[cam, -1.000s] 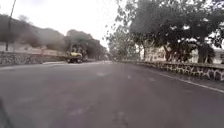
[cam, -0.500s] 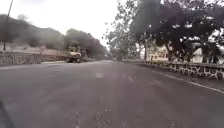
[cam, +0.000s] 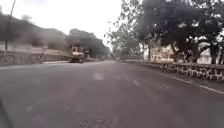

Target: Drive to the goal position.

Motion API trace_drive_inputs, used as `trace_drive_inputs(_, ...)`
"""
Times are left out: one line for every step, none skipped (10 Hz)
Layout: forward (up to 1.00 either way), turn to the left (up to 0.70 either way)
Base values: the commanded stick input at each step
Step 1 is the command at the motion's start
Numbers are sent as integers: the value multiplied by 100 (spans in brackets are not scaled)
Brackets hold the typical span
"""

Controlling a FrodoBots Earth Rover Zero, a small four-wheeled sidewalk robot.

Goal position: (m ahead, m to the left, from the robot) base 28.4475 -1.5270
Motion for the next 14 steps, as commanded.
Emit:
trace_drive_inputs(70, 0)
trace_drive_inputs(70, 0)
trace_drive_inputs(70, 0)
trace_drive_inputs(70, 0)
trace_drive_inputs(70, 0)
trace_drive_inputs(70, 0)
trace_drive_inputs(70, 0)
trace_drive_inputs(70, 0)
trace_drive_inputs(70, 0)
trace_drive_inputs(70, 0)
trace_drive_inputs(70, 0)
trace_drive_inputs(70, 0)
trace_drive_inputs(70, 0)
trace_drive_inputs(70, 0)
